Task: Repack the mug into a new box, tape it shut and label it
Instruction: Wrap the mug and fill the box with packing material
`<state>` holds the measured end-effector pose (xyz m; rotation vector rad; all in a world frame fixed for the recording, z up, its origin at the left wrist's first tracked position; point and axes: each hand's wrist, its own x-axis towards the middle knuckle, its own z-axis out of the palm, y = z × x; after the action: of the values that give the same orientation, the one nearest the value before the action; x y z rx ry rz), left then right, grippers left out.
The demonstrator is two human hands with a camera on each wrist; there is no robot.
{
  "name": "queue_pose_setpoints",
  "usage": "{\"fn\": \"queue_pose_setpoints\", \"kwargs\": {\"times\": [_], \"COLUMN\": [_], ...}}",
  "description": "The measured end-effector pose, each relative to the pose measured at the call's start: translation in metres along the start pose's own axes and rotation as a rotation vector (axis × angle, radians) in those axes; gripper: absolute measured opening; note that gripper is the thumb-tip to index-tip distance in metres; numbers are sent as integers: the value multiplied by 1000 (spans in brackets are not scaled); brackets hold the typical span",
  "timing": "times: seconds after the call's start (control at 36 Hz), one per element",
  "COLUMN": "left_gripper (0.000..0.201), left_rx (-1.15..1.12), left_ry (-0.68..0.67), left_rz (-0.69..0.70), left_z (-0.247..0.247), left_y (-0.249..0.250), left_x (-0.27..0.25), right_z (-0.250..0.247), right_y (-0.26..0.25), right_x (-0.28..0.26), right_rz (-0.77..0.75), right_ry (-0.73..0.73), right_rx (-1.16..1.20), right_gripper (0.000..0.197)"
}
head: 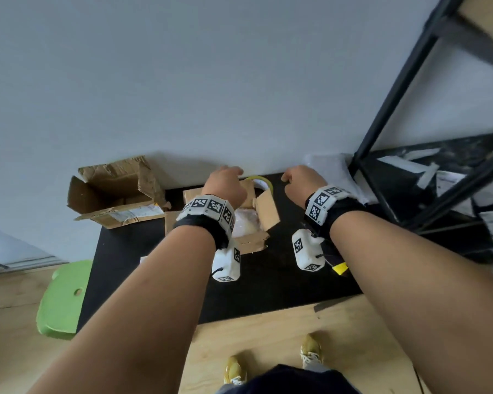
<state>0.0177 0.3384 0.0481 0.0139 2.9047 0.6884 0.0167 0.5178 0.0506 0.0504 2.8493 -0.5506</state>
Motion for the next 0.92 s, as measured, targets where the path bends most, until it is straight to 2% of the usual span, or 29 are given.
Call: {"fn": "queue_pose_setpoints", "kwargs": {"times": [0.14,0.31,0.42,0.53,0.69,0.83,0.92], "left_gripper": [47,52,48,50,45,34,33], "left_rx": [27,59,57,67,31,-73,-168], "left_ry": [-34,-130,-231,-310,-357,-338,-307], "left_rz": [86,147,152,81,-59,-181,-247], "left_z": [29,74,110,146,183,201,206], "left_y": [51,105,128,139,145,145,148], "left_x": [18,35,44,55,72,82,86], "right_z": [-13,-21,-16,-10,2,11,12], "right_y": [60,127,161,185,208,220,226], "right_x": [0,9,23,38,56,66,70], "right_rz": [111,260,301,289,229,241,238], "right_ry": [12,-29,-59,-101,-127,-139,-158], "right_rx": [18,22,31,59,55,68,61], "right_gripper": [35,38,38,50,60,59,43]}}
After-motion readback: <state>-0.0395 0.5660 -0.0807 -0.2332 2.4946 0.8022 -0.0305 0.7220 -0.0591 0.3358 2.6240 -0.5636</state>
